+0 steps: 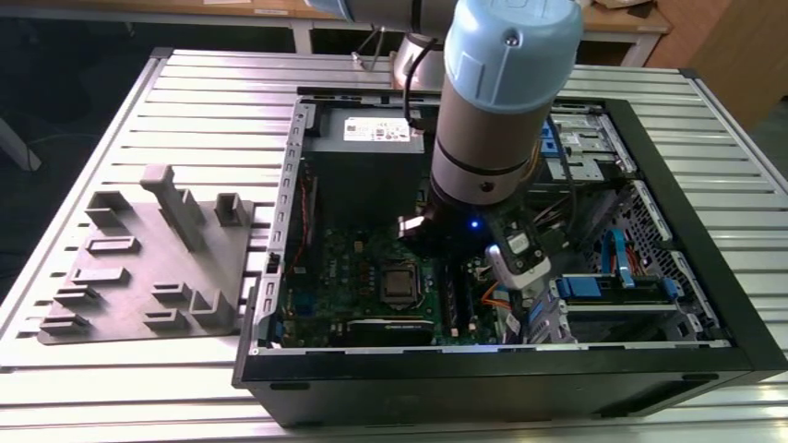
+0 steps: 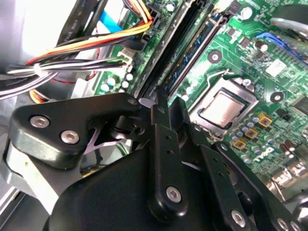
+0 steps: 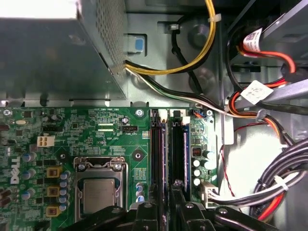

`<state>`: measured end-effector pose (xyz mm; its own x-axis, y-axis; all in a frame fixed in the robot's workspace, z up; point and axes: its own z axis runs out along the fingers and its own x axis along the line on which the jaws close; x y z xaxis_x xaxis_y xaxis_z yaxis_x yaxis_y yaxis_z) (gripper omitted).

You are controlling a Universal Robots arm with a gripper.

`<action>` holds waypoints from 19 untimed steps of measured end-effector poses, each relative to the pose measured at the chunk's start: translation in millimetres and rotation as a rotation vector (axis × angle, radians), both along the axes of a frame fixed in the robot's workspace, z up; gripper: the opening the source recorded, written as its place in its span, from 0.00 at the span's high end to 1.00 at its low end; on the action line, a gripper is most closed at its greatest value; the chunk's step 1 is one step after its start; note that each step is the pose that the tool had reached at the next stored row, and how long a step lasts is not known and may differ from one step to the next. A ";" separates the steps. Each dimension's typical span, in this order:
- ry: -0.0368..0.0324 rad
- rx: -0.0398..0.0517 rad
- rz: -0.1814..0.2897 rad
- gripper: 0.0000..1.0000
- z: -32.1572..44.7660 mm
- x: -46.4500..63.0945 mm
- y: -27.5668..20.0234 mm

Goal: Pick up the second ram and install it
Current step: 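Insert the second ram into the second slot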

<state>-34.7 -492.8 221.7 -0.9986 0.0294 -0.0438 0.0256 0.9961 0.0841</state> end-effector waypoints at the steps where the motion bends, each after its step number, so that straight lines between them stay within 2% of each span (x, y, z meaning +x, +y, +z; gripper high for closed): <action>1: 0.0000 0.0000 0.000 0.78 3.3 0.0 0.0; 7: 0.0000 -0.0015 -0.003 0.78 21.2 0.0 0.1; 12: -0.0001 -0.0013 -0.003 0.78 21.1 0.0 0.1; 13: 0.0000 -0.0014 -0.003 0.80 21.2 0.0 0.1; 14: 0.0000 -0.0014 -0.003 0.86 21.2 0.0 0.1; 15: -0.0001 -0.0014 -0.003 0.86 21.2 0.0 0.1; 16: 0.0000 -0.0015 -0.003 0.92 21.2 0.0 0.1; 19: 0.0000 -0.0014 -0.003 0.93 21.2 0.0 0.1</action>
